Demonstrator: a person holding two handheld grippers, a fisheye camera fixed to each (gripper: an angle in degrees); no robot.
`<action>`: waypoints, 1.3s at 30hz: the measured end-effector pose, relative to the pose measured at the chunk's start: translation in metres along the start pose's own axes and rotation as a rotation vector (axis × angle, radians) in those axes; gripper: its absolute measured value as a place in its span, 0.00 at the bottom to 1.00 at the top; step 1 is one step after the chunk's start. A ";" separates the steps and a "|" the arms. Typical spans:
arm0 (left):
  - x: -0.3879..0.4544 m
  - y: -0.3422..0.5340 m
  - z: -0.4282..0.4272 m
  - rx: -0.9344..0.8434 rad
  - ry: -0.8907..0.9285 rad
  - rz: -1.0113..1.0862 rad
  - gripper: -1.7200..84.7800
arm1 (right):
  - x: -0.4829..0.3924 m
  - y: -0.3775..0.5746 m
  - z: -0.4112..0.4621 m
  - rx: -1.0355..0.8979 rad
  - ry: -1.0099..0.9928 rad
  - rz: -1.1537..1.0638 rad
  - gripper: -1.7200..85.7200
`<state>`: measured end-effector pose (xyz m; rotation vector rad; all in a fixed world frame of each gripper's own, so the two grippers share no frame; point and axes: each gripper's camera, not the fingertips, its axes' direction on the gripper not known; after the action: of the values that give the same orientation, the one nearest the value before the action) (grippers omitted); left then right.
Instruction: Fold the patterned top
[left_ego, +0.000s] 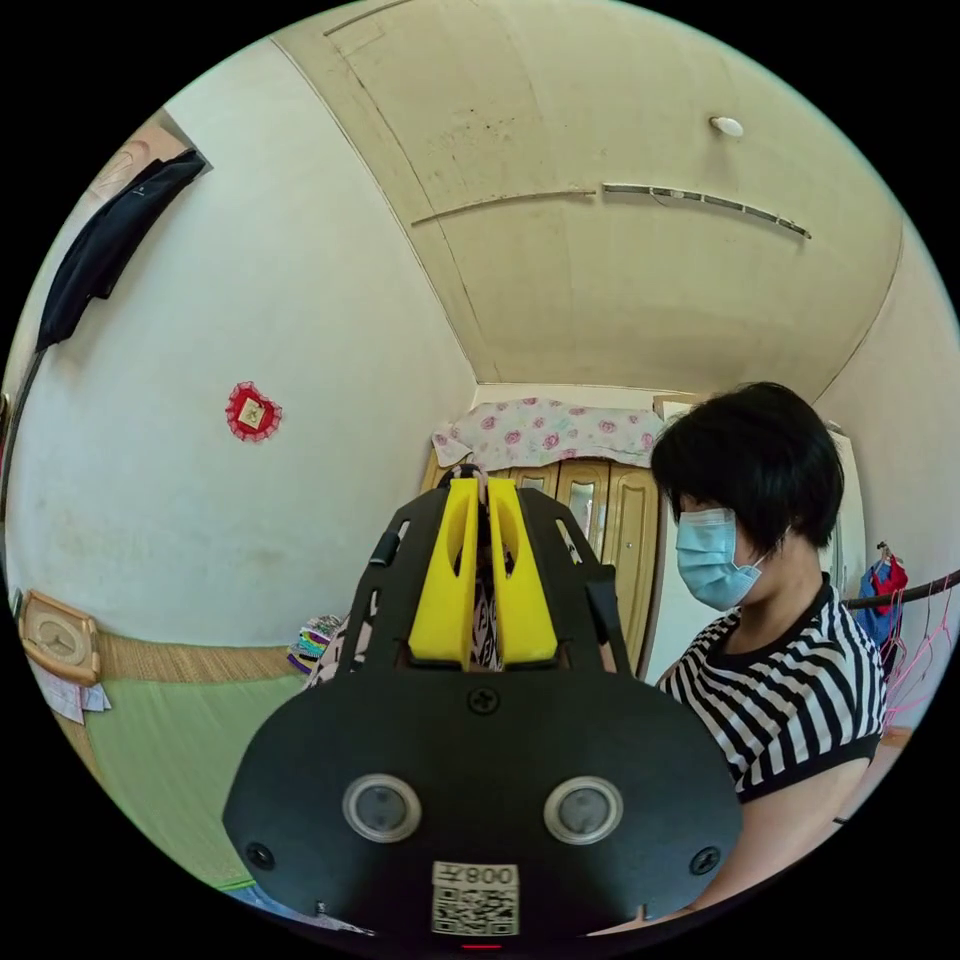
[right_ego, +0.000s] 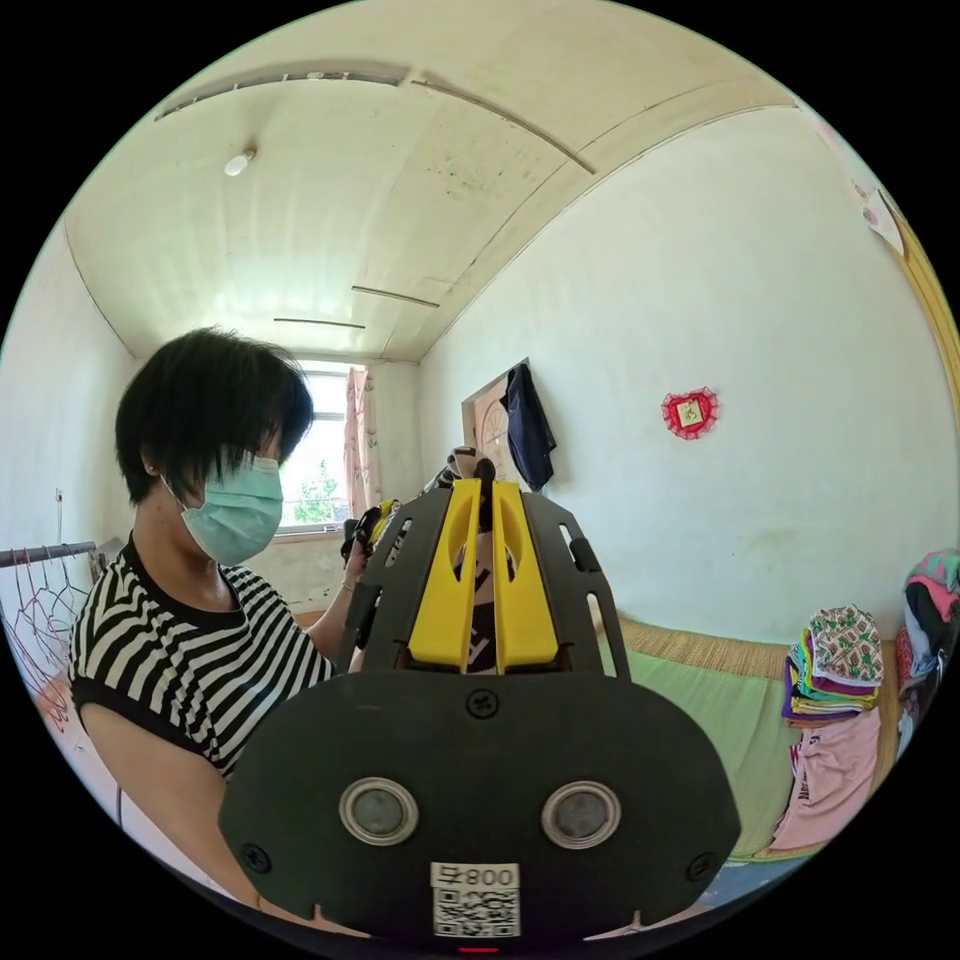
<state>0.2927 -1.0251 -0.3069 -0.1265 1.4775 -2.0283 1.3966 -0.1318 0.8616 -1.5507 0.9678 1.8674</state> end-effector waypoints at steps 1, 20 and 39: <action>0.005 -0.003 -0.002 0.002 0.000 0.009 0.04 | -0.005 -0.001 -0.003 0.003 0.002 -0.010 0.04; 0.038 -0.029 -0.013 -0.031 -0.042 0.085 0.04 | -0.040 0.007 -0.027 0.044 0.069 -0.100 0.04; -0.014 -0.008 0.006 -0.118 -0.132 0.025 0.04 | 0.023 0.044 0.017 0.004 0.082 -0.006 0.04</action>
<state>0.3028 -1.0217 -0.2936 -0.2831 1.5076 -1.8757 1.3479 -0.1461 0.8492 -1.6366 1.0013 1.8091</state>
